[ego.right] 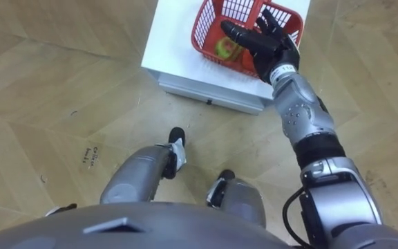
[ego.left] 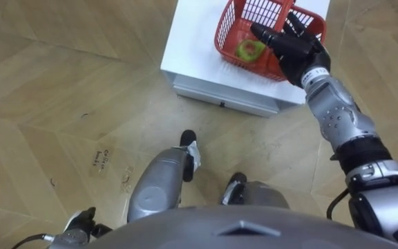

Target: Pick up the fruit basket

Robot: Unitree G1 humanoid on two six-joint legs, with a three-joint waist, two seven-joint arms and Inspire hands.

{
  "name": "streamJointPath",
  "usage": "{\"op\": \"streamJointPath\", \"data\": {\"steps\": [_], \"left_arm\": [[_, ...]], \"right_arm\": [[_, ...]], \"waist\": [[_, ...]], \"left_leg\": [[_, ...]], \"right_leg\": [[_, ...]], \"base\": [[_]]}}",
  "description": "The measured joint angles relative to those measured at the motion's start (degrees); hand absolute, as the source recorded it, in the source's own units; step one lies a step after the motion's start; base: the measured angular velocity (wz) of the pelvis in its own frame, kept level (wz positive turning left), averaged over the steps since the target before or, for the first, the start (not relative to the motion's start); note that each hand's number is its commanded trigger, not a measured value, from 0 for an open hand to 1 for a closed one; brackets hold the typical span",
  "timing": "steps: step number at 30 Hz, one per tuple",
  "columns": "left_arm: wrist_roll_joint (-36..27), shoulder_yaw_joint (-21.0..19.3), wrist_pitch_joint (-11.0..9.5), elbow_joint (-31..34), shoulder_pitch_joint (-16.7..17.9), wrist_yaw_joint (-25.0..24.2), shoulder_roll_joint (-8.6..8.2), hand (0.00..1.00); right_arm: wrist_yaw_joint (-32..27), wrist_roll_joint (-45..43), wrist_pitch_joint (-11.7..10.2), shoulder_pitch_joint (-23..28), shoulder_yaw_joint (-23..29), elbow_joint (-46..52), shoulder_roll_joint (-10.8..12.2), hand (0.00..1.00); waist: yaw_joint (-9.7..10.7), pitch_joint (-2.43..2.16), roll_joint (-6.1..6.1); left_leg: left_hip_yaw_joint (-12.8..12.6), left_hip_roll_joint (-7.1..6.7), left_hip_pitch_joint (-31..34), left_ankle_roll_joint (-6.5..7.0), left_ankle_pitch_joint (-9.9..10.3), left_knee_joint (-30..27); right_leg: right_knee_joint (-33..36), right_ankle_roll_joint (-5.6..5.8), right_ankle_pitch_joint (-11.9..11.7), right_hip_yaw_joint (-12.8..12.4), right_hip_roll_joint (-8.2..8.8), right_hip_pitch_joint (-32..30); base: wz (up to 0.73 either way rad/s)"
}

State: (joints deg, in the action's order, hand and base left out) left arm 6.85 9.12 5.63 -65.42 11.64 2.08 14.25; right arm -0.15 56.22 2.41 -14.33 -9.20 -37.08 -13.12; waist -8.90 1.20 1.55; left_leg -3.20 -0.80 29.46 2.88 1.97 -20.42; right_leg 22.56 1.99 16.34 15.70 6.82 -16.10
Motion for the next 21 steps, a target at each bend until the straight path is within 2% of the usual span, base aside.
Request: {"op": "streamJointPath", "data": {"steps": [7,12,14,17,21], "left_arm": [[0.01,-0.18,-0.84,1.63,0.31,0.21,-0.10,0.00],[0.05,-2.14,-0.93,1.65,0.60,1.64,-0.16,0.00],[0.14,-2.86,-0.87,2.09,1.08,2.02,-0.21,0.00],[-0.04,-3.99,-0.89,3.57,2.34,2.47,-0.30,0.00],[0.03,-4.08,-0.91,3.71,2.45,2.82,-0.68,0.00]], "right_arm": [[-0.05,3.03,-0.03,2.79,1.64,-0.30,-0.38,0.00],[-0.15,5.19,-0.03,5.22,1.97,0.44,-2.03,0.00],[-0.23,5.34,-0.03,7.80,3.70,3.35,-2.70,0.00],[-0.51,6.96,-0.48,11.42,6.08,7.94,-2.88,0.00],[-0.55,8.15,-1.18,12.55,6.34,10.95,-2.98,0.00]], "waist": [[0.89,-0.18,0.33],[1.51,-0.46,0.81],[2.60,-0.75,1.16],[3.05,-1.18,2.00],[5.37,-1.27,2.68]], "left_leg": [[-0.15,-0.02,-0.31,-0.03,0.05,0.73],[-1.45,-0.07,-2.92,-0.15,0.40,1.80],[-1.81,-0.14,-4.65,-0.33,0.52,2.49],[-2.30,-0.12,-7.11,-0.65,0.85,3.41],[-2.96,-0.07,-10.07,-0.84,0.97,4.77]], "right_leg": [[-0.90,0.17,-0.15,-0.50,-0.02,0.11],[-2.03,0.12,-0.38,-1.36,-0.03,2.24],[-3.25,0.11,-0.50,-1.33,-0.14,4.07],[-4.94,0.09,-0.81,-1.46,-0.22,6.64],[-6.80,0.10,-1.26,-2.14,-0.45,9.35]], "base": [[-0.03],[-0.11],[-0.03],[-0.07],[-0.10]]}}
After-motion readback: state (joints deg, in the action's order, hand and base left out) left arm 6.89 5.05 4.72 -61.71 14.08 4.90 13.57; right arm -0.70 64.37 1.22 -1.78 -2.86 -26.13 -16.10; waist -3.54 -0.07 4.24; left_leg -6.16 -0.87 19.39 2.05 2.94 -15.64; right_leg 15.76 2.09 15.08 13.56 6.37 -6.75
